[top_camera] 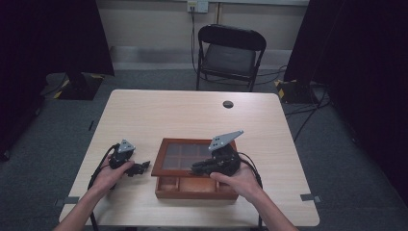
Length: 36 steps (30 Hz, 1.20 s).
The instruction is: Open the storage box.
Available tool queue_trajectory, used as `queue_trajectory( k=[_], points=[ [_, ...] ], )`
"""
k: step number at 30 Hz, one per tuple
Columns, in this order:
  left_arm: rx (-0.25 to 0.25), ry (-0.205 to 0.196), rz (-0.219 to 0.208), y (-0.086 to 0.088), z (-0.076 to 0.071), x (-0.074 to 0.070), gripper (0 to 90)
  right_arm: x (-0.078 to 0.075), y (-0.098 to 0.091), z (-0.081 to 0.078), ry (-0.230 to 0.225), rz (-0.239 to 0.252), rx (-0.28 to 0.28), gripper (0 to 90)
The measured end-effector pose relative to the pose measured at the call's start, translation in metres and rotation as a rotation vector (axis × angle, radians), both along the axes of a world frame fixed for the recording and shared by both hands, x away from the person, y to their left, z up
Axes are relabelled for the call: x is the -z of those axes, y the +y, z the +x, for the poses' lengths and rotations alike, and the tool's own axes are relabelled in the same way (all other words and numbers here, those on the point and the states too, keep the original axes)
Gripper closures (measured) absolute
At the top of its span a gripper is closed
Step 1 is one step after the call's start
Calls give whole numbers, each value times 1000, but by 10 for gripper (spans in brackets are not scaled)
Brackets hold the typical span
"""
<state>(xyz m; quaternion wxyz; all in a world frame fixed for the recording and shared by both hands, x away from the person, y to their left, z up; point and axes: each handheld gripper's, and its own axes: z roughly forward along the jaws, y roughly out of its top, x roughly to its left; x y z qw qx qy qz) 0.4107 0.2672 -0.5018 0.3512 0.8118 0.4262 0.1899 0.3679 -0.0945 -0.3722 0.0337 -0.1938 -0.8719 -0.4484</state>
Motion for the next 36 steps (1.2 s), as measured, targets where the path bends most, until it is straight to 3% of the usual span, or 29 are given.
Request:
queue_trajectory(
  k=[36],
  points=[
    [1,0,1,0,0,0,105,-13,1,6,6,-2,20,815]
  ],
)
